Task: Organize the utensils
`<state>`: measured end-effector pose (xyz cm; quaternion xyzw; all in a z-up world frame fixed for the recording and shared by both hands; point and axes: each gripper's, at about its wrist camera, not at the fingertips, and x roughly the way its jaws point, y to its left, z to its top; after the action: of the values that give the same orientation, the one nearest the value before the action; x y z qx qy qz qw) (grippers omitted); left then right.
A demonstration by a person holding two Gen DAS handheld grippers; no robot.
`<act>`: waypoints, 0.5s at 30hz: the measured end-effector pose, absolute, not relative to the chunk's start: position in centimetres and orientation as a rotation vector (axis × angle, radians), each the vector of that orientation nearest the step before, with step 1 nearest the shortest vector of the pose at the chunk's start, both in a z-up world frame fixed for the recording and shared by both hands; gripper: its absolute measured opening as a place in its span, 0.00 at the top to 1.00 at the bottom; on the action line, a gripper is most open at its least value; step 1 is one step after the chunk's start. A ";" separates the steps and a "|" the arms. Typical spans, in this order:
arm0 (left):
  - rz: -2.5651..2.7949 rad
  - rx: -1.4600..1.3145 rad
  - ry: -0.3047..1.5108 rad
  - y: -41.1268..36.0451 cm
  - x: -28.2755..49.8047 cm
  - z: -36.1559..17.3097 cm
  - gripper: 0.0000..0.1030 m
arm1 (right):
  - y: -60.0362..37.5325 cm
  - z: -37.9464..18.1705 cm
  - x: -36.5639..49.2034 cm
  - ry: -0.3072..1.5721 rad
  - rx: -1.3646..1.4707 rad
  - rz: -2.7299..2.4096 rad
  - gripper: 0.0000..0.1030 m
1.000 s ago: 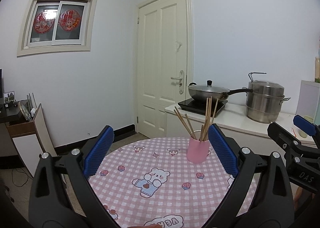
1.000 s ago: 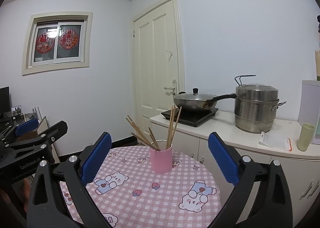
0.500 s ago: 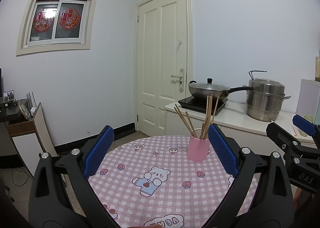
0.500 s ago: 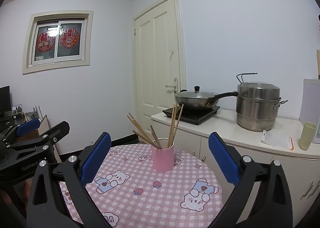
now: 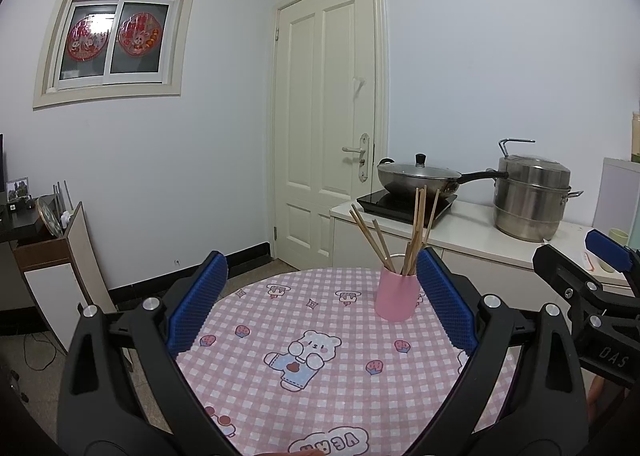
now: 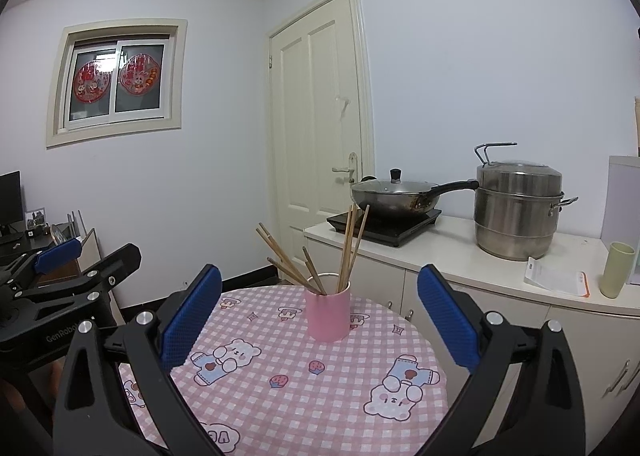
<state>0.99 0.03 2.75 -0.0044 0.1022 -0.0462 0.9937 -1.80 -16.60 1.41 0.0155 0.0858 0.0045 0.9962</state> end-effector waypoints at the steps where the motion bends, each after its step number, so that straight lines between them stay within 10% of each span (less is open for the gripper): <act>1: -0.092 -0.010 0.204 0.0 1.0 2.8 0.09 | -16.6 1.4 -1.8 0.172 0.031 0.010 0.08; 15: -0.091 -0.008 0.206 0.0 1.0 2.7 0.09 | -16.5 1.3 -1.7 0.178 0.033 0.016 0.08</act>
<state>1.00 -0.05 2.75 -0.0039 0.1025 -0.0453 0.9937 -1.65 -16.52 1.32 0.0163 0.0888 0.0082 0.9959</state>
